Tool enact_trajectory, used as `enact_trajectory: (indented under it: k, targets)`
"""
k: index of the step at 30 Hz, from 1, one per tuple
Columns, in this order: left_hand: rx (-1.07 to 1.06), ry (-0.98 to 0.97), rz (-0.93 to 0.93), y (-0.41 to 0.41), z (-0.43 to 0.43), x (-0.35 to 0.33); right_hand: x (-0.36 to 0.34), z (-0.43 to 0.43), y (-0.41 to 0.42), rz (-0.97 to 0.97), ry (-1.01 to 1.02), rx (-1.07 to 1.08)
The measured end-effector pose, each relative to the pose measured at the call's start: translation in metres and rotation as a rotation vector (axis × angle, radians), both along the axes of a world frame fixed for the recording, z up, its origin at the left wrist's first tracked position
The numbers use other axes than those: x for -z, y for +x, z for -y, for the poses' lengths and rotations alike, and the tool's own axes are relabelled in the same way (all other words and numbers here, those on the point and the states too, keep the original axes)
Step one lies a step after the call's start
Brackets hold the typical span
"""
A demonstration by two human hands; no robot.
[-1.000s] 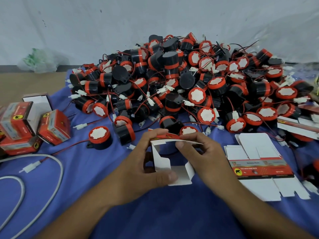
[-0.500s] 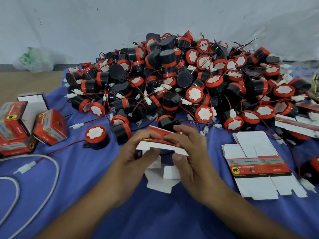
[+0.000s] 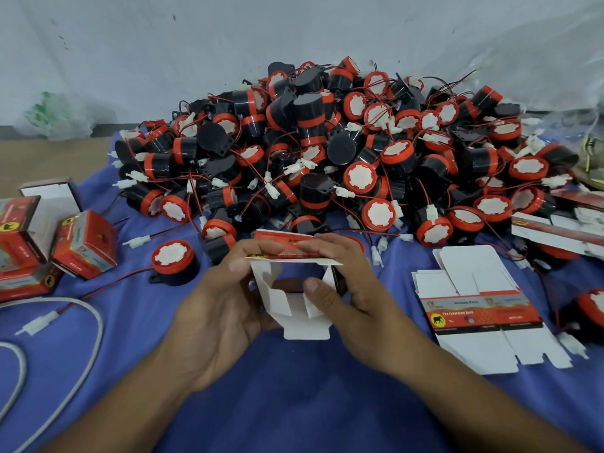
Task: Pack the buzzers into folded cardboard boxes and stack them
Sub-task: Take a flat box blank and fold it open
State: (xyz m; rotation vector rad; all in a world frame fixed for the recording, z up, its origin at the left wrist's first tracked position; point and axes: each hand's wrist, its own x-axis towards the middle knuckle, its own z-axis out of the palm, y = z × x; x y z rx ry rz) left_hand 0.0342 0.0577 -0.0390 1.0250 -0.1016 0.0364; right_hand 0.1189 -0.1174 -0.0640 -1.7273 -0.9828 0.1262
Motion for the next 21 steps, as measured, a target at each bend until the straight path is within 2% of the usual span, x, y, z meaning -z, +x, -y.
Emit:
enact_trajectory:
  k: [3,6,10,17,21]
  targets:
    - [-0.098,0.125,-0.124,0.004,0.003,-0.002,0.003,-0.002,0.000,-0.028,0.002,0.020]
    - [-0.123,0.211,-0.020,0.003,0.002,0.009,0.005,-0.002,0.002,-0.055,0.044,0.055]
    - [-0.207,0.228,-0.015,0.003,0.000,0.018,0.007,-0.002,0.003,0.017,0.016,0.149]
    - [-0.281,0.207,-0.029,0.005,-0.002,0.016,0.001,0.002,0.003,-0.258,0.152,-0.040]
    - [-0.307,0.141,-0.064,0.004,0.003,0.013,-0.001,0.000,0.001,-0.343,0.232,-0.098]
